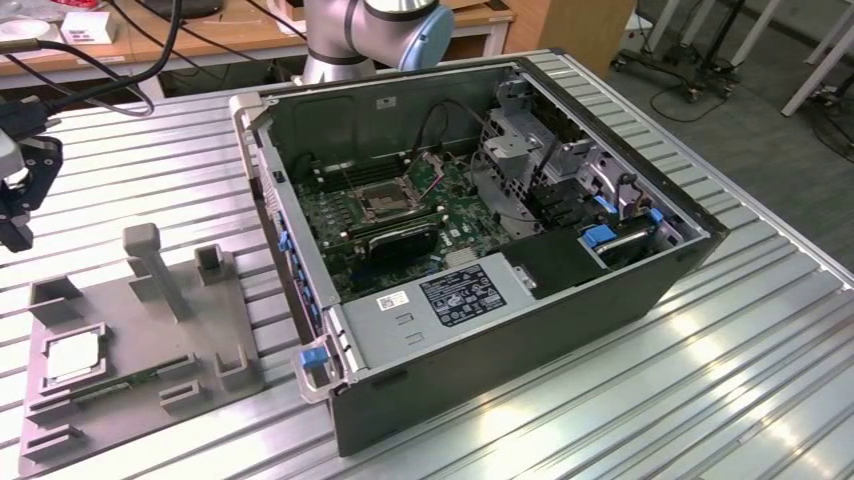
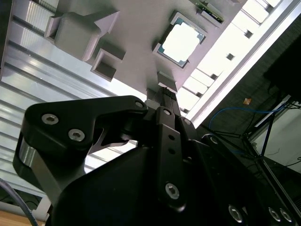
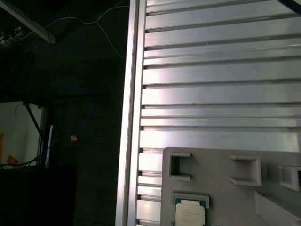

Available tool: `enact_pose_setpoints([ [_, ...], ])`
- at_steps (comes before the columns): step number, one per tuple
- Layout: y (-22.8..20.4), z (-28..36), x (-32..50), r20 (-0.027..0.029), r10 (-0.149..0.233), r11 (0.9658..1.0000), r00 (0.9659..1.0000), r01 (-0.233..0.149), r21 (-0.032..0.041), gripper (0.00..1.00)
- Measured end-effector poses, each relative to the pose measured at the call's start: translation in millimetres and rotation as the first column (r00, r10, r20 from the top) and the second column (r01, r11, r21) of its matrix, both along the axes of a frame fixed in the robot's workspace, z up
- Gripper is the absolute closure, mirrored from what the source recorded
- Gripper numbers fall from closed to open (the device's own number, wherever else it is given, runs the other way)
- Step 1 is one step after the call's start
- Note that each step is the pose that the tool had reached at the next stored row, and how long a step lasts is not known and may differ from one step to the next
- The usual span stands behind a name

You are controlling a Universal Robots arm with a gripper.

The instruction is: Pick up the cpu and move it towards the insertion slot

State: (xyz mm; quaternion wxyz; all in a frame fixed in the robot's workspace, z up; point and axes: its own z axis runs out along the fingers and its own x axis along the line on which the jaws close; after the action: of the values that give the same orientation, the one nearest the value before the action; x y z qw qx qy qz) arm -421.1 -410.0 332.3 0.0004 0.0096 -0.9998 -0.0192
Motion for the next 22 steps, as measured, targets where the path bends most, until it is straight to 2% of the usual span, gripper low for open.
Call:
enact_pose_setpoints([
  [6, 0.0, -0.3, 0.0, 0.0001, 0.000, 1.0000, 1.0000, 0.000, 0.0001, 0.90],
  [16, 0.0, -7.2, 0.0, 0.0000, 0.000, 1.0000, 1.0000, 0.000, 0.0000, 0.90],
  [22, 0.0, -7.8, 0.0, 0.0000, 0.000, 1.0000, 1.0000, 0.000, 0.0000, 0.90],
])
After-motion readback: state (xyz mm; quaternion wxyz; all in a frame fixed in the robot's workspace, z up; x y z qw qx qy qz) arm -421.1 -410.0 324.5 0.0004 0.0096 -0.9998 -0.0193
